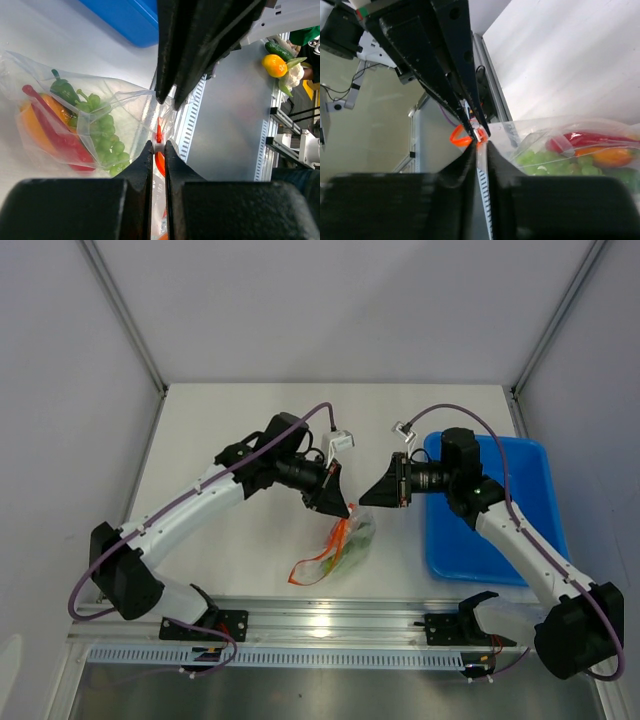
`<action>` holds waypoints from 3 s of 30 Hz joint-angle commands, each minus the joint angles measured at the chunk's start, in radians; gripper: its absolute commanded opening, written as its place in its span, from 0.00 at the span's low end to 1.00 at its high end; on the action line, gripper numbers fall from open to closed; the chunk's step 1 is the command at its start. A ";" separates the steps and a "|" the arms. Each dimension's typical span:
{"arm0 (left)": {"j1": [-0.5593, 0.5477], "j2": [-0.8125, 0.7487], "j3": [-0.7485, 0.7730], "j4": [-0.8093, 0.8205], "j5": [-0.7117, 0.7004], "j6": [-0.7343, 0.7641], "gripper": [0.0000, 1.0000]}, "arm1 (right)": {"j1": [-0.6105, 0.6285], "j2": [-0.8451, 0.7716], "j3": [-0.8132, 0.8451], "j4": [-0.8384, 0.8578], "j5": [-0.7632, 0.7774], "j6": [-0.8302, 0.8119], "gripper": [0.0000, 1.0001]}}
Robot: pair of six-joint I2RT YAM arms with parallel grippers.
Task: Place the food in the zip-top bag and seal the zipper
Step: Zip the zipper food storage bag at the center of the board.
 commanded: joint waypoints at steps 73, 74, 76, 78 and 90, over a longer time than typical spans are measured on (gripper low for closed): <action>-0.033 -0.028 -0.008 -0.055 -0.042 -0.042 0.09 | -0.041 -0.024 -0.037 0.211 0.082 0.283 0.00; -0.033 -0.030 -0.004 -0.050 -0.044 -0.042 0.13 | -0.040 -0.027 -0.037 0.211 0.082 0.281 0.00; -0.033 -0.030 -0.002 -0.045 -0.048 -0.049 0.27 | -0.041 -0.022 -0.038 0.216 0.066 0.283 0.00; -0.034 -0.025 0.007 -0.036 -0.053 -0.052 0.37 | -0.038 -0.022 -0.035 0.219 0.057 0.281 0.00; -0.054 -0.013 0.002 -0.015 -0.088 -0.039 0.52 | -0.037 -0.019 -0.025 0.185 0.054 0.275 0.00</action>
